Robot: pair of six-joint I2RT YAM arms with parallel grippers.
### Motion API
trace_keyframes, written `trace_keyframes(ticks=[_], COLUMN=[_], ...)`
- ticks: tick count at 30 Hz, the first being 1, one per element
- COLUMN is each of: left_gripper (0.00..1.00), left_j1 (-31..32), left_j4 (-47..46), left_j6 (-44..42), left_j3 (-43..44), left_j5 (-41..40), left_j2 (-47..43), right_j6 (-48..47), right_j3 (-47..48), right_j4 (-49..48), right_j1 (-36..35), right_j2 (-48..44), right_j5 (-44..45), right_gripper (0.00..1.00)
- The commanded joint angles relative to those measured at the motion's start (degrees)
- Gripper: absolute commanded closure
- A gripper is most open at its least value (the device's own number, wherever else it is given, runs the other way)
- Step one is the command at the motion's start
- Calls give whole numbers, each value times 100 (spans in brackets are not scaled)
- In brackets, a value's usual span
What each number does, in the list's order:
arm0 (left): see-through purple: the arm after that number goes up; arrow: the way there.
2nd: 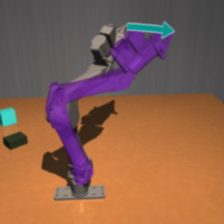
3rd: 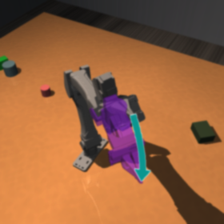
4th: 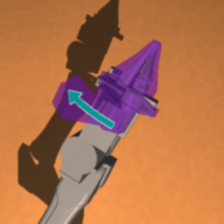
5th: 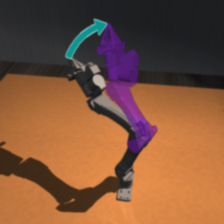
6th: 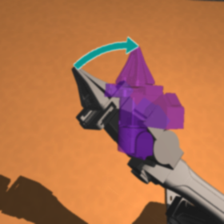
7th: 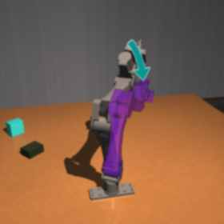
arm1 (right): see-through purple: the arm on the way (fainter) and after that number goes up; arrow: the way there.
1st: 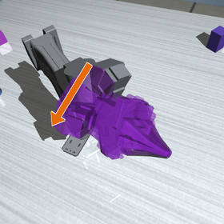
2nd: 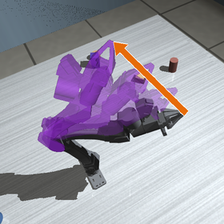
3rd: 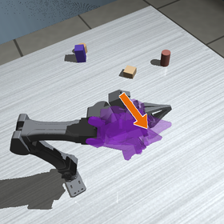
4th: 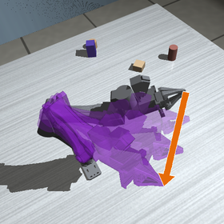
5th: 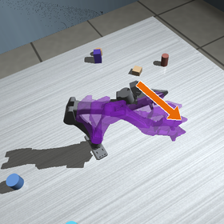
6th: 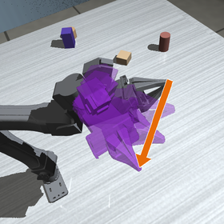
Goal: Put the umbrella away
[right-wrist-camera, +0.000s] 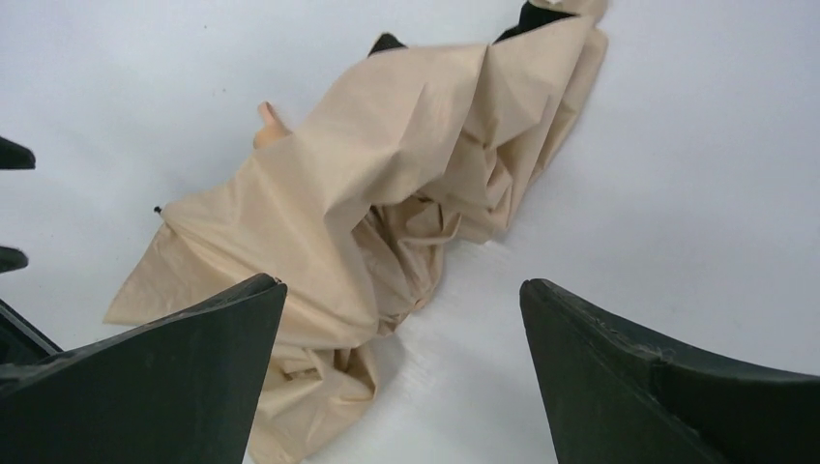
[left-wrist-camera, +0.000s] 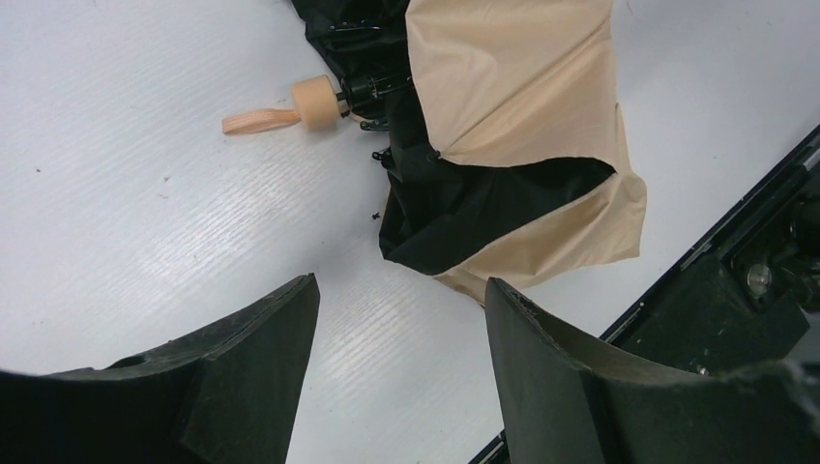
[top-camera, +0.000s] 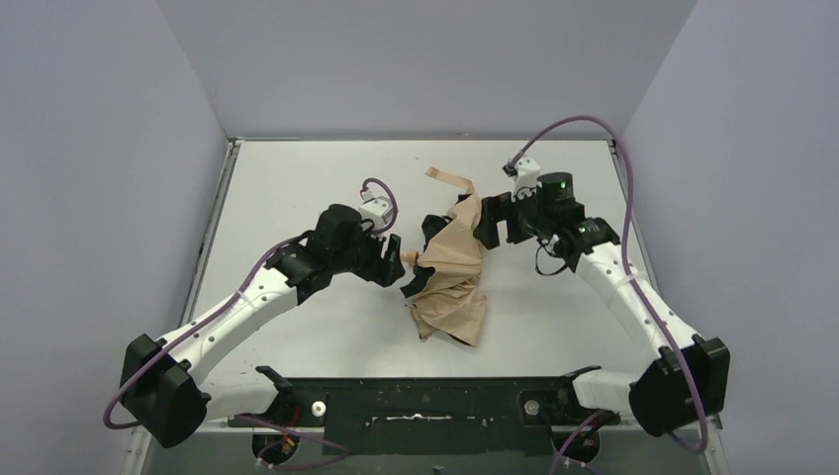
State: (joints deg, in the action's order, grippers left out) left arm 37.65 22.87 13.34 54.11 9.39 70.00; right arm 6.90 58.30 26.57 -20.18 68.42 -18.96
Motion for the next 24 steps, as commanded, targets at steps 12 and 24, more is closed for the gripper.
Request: trace_keyframes(ticks=[12,24], left_gripper=[38,38], left_j1=[-66,-82], left_j4=[927,1331], left_j6=[-267,-635], left_j3=[143,356], left_j5=[253,200], left_j2=[-560,-413], right_j6=[-2118,-2890], right_j3=[1595,1534], right_j4=[1104,1046], right_j1=[366,-277], right_j2=[2558,3502], right_j5=[-3003,-2156], right_gripper=[0,3])
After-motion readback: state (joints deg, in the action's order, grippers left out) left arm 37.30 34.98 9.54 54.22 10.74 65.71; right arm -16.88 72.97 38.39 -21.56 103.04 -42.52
